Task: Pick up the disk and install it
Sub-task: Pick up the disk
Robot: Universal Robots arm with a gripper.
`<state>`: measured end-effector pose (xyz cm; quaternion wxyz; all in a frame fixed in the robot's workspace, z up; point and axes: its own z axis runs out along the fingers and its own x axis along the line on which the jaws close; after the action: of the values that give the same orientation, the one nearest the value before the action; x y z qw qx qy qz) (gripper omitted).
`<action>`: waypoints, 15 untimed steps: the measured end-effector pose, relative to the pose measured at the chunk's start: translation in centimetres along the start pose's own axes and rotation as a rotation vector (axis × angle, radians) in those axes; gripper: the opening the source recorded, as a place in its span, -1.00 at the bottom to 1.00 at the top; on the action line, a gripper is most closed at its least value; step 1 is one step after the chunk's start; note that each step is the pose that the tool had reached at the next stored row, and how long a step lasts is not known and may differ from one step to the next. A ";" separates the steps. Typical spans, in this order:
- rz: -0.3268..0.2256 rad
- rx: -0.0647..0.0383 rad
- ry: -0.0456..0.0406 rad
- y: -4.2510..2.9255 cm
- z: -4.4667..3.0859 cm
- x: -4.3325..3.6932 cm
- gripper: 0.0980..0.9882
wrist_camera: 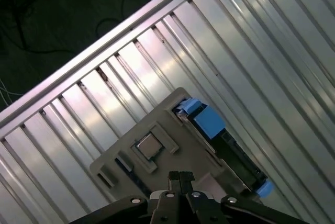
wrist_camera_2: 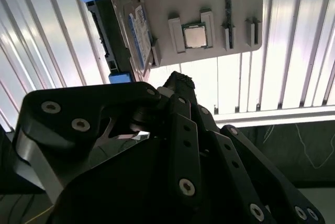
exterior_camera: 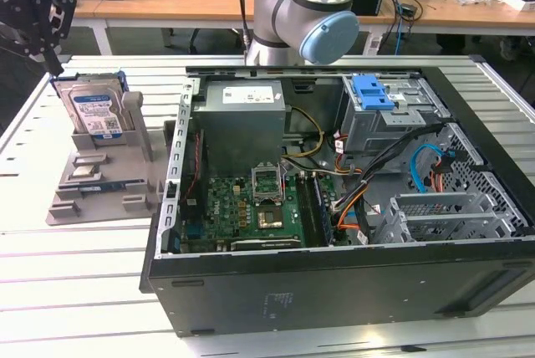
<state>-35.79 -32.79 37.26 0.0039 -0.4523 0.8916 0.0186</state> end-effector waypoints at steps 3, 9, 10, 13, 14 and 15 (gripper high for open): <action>-0.026 0.000 0.0009 0.00 0.00 0.00 -0.98; -0.096 -0.002 0.0029 -0.01 0.00 -0.01 -0.98; -0.118 -0.003 0.0036 -0.02 0.00 -0.01 -0.98; -0.173 -0.004 0.0052 -0.02 0.00 -0.02 -0.98; -0.191 -0.004 0.0057 -0.02 0.00 -0.02 -0.98; -0.204 -0.005 0.0062 -0.02 0.00 -0.02 -0.98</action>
<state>-35.76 -32.79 37.26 0.0020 -0.5407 0.8410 0.0188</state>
